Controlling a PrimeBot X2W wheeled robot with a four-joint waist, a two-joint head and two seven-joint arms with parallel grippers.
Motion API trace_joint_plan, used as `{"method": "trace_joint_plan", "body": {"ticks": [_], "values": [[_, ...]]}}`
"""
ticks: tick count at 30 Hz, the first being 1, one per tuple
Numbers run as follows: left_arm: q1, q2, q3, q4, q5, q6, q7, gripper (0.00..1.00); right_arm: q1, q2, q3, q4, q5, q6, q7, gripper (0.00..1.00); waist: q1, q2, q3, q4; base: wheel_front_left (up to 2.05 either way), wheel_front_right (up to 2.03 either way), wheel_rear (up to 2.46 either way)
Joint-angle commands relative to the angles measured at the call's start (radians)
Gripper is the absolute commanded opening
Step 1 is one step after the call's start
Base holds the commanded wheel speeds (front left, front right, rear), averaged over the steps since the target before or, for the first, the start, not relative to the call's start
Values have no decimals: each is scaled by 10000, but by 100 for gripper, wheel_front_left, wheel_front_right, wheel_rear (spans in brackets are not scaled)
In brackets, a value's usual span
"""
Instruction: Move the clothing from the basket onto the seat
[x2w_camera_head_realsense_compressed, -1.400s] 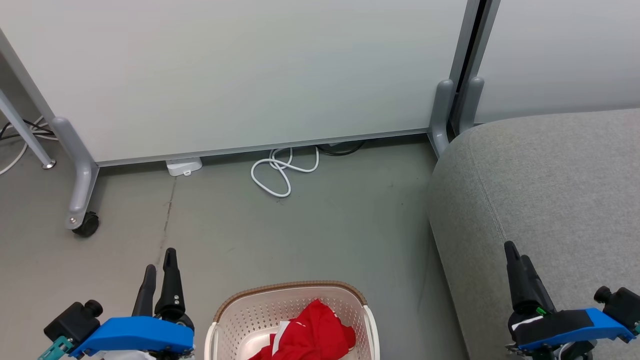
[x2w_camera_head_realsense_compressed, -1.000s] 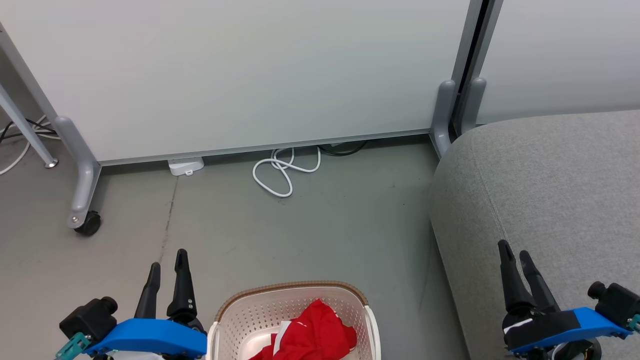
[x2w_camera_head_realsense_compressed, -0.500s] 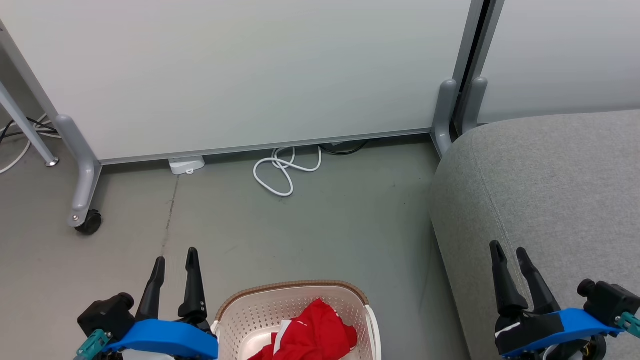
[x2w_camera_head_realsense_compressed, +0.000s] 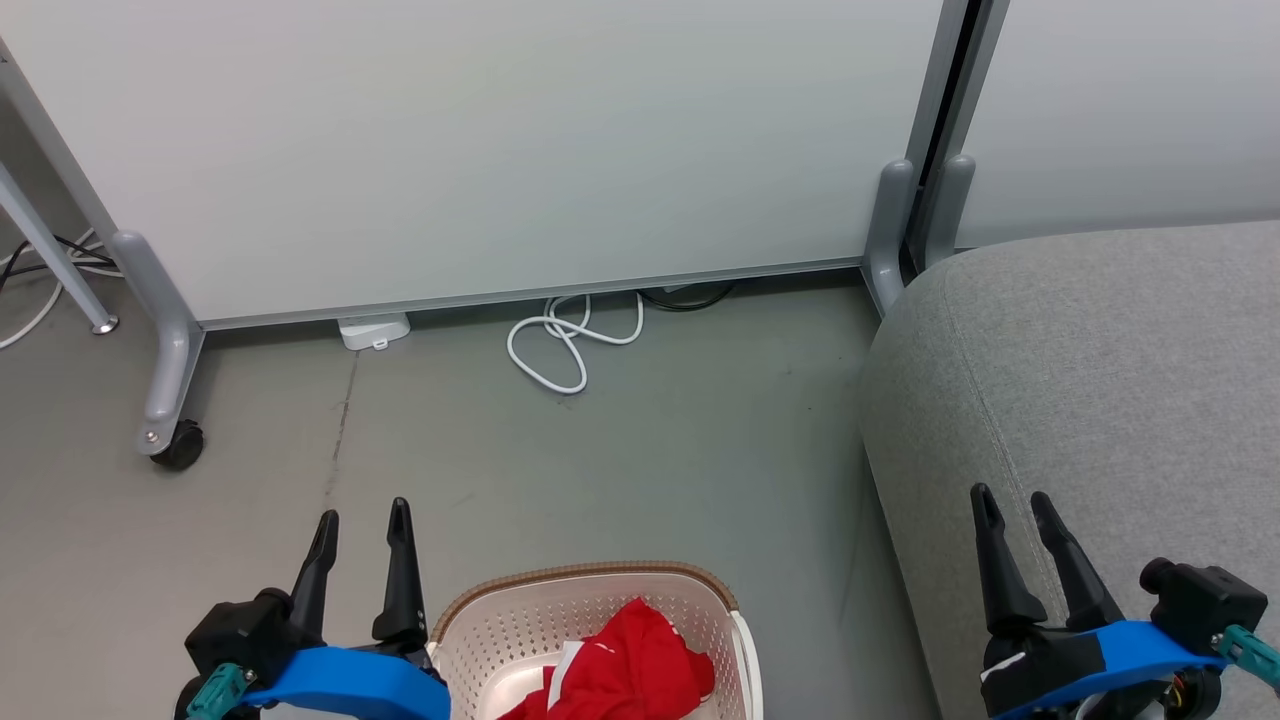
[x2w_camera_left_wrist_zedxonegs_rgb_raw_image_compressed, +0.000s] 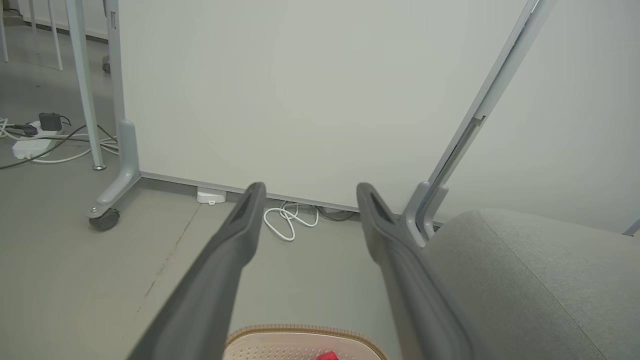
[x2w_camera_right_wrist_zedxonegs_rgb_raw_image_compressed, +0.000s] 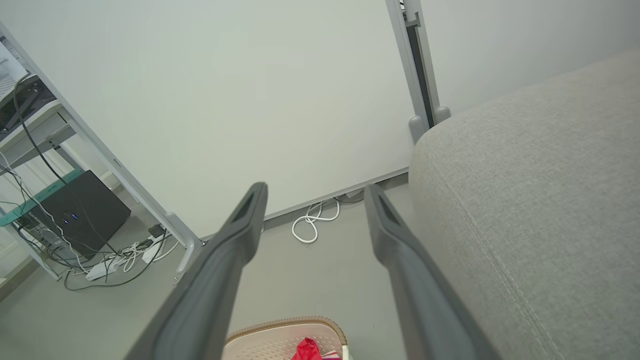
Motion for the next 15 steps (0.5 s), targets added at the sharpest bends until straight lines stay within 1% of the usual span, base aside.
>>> {"method": "trace_joint_plan", "body": {"ticks": [1, 15], "values": [[9, 57, -32, -52, 250, 37, -98, 100, 47, -79, 15, -39, -225, 19, -99, 100, 0, 0, -10, 0, 0, 0, 0], [84, -54, -11, 174, 942, 16, -408, 100, 56, -85, 123, 56, -1054, 21, -417, 100, 0, 0, -33, 18, 0, 0, 0]]}}
